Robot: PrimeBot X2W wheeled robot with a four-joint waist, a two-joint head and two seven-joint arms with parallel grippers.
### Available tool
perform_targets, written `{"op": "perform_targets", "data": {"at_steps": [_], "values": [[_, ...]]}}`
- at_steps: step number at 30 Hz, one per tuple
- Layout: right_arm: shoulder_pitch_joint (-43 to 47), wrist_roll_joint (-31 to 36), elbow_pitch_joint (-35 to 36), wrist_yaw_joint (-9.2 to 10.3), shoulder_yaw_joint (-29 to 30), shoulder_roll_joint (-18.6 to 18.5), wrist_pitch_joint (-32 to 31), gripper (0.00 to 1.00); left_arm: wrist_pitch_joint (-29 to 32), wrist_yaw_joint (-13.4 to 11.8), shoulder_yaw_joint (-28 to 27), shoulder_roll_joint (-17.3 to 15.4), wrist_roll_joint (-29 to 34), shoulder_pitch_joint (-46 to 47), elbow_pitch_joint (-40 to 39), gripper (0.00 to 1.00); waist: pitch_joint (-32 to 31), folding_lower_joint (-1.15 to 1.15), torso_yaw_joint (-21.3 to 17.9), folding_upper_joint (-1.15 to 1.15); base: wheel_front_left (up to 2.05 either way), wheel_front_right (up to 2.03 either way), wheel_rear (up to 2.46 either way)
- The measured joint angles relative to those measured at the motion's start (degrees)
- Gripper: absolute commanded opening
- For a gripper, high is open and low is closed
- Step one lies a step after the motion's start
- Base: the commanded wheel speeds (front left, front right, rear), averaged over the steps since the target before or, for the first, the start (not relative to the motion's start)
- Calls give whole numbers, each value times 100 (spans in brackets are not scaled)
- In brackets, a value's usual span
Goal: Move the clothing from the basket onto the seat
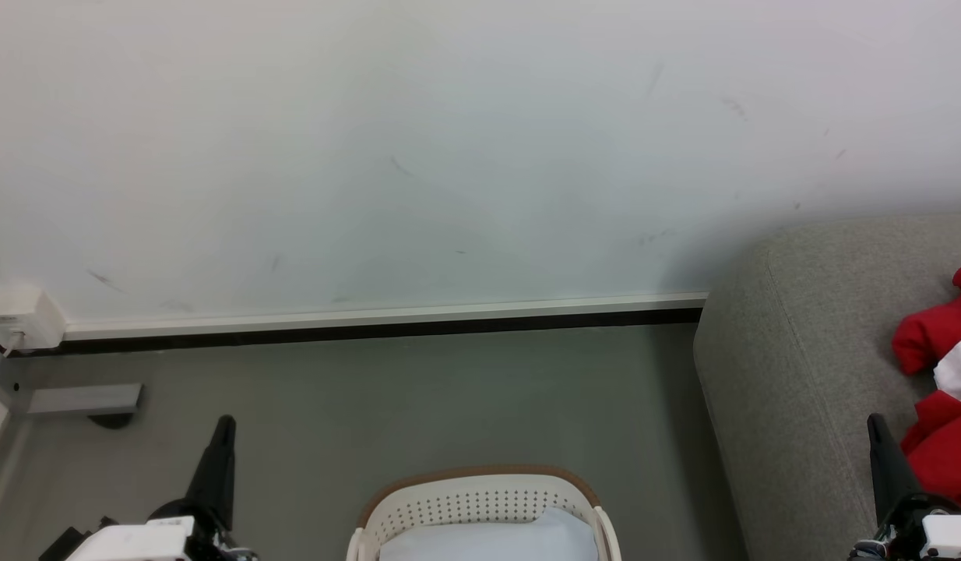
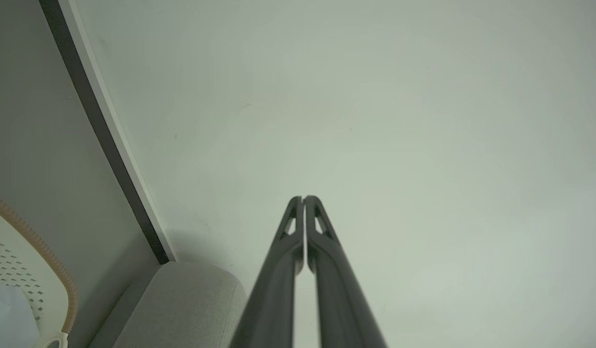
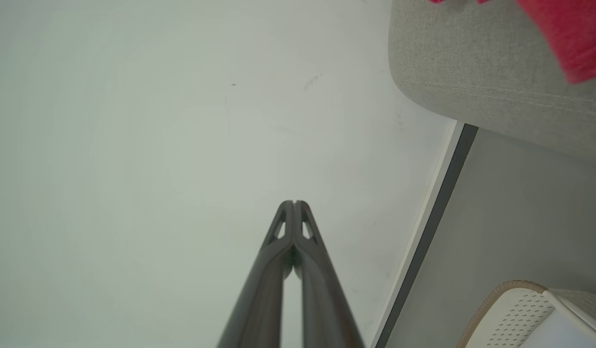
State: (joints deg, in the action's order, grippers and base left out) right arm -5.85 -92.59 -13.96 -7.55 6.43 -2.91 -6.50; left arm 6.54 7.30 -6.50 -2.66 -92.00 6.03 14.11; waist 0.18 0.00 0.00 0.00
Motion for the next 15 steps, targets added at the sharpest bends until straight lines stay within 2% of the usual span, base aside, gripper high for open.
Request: {"op": "perform_targets", "data": {"at_steps": [15], "values": [[-1, 0, 0, 0, 2, 2, -1, 0, -1, 0, -1, -1, 0, 1, 0, 0, 0, 0, 0, 0, 0, 0, 0]]}}
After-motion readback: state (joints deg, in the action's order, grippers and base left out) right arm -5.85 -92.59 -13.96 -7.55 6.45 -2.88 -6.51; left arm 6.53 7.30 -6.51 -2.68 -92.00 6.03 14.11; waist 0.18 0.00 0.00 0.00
